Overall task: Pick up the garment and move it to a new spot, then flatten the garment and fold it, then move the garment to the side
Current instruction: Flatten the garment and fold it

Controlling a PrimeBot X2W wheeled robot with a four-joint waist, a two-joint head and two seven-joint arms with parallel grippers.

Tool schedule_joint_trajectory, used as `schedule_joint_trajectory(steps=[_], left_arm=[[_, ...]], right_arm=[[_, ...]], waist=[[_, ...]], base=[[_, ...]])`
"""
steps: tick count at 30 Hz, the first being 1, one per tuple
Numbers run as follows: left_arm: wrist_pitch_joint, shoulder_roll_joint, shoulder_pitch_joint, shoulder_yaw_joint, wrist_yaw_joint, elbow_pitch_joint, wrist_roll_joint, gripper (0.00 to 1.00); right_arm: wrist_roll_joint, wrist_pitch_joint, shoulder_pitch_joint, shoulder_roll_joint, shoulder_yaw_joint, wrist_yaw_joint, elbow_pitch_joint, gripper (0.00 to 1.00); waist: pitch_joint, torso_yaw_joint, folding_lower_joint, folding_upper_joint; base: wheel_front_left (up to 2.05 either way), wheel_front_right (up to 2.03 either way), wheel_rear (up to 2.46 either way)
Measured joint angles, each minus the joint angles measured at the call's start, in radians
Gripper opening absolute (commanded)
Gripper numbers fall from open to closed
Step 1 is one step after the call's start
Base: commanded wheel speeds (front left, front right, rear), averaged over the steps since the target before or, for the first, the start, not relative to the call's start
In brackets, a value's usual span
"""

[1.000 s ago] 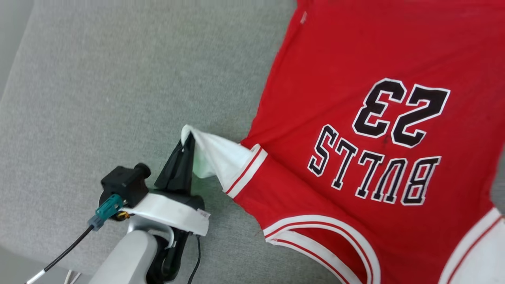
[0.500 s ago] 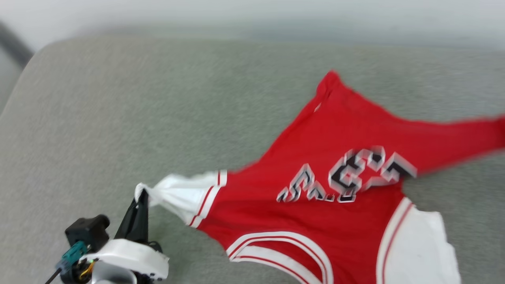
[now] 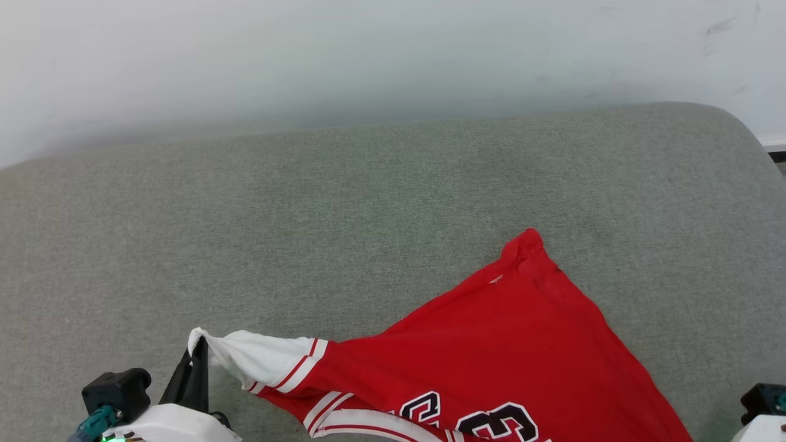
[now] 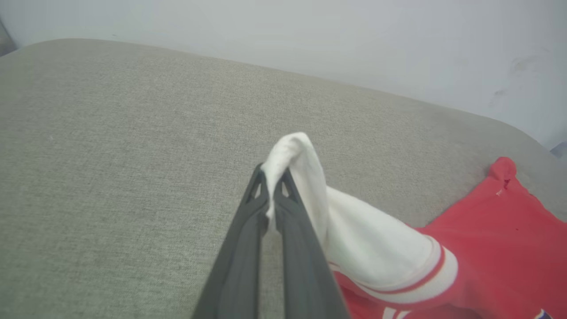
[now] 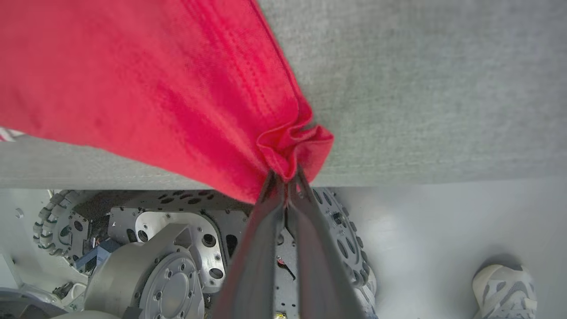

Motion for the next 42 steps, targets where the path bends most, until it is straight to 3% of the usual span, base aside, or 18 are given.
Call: schedule_joint_trajectory(steps=[1, 5, 12, 14, 19, 24, 29, 34, 42], left_arm=[[0.005, 0.003, 0.0, 0.0, 0.0, -0.004, 0.0, 0.0], [0.024, 0.009, -0.001, -0.006, 0.002, -0.024, 0.0, 0.0], [0.042, 0.017, -0.036, -0.023, 0.009, -0.06, 0.012, 0.0], [0.046, 0.021, -0.065, -0.029, 0.009, -0.079, 0.027, 0.0], [0.053, 0.017, -0.136, -0.044, 0.0, -0.109, 0.045, 0.0], [0.051, 0.003, -0.217, -0.062, -0.015, -0.116, 0.067, 0.0], [0.041, -0.016, -0.274, -0.086, -0.033, -0.107, 0.083, 0.0], [0.02, -0.042, -0.311, -0.103, -0.047, -0.083, 0.09, 0.0], [-0.002, -0.075, -0.354, -0.124, -0.072, -0.037, 0.09, 0.0]], right_arm=[[-0.005, -0.013, -0.001, 0.008, -0.01, 0.0, -0.009, 1.0], [-0.031, -0.113, -0.023, 0.026, -0.051, 0.0, -0.029, 1.0], [-0.042, -0.437, -0.151, 0.085, -0.09, 0.0, -0.025, 1.0], [-0.042, -0.572, -0.231, 0.093, -0.09, 0.0, -0.016, 1.0], [-0.023, -0.657, -0.368, 0.082, -0.046, 0.0, 0.004, 1.0], [-0.002, -0.531, -0.499, 0.024, 0.031, 0.0, 0.018, 1.0], [0.012, -0.264, -0.608, -0.031, 0.127, 0.0, 0.028, 1.0], [0.011, -0.05, -0.661, -0.04, 0.185, 0.0, 0.032, 1.0], [0.01, 0.017, -0.712, -0.031, 0.234, 0.0, 0.087, 1.0]], waist=[[0.0, -0.004, 0.0, 0.0], [0.006, -0.007, 0.0, 0.0], [0.042, 0.009, 0.0002, 0.0], [0.071, 0.017, 0.0003, 0.0], [0.136, 0.038, 0.0003, 0.0], [0.207, 0.072, 0.0005, 0.0], [0.265, 0.115, 0.0005, 0.0], [0.311, 0.152, 0.0006, 0.0], [0.357, 0.192, 0.0004, 0.0]], base=[[0.0, 0.0, 0.0], [0.0, 0.0, 0.0], [0.0, 0.0, 0.0], [0.0, 0.0, 0.0], [0.0, 0.0, 0.0], [0.0, 0.0, 0.0], [0.0, 0.0, 0.0], [0.0, 0.0, 0.0], [0.0, 0.0, 0.0]])
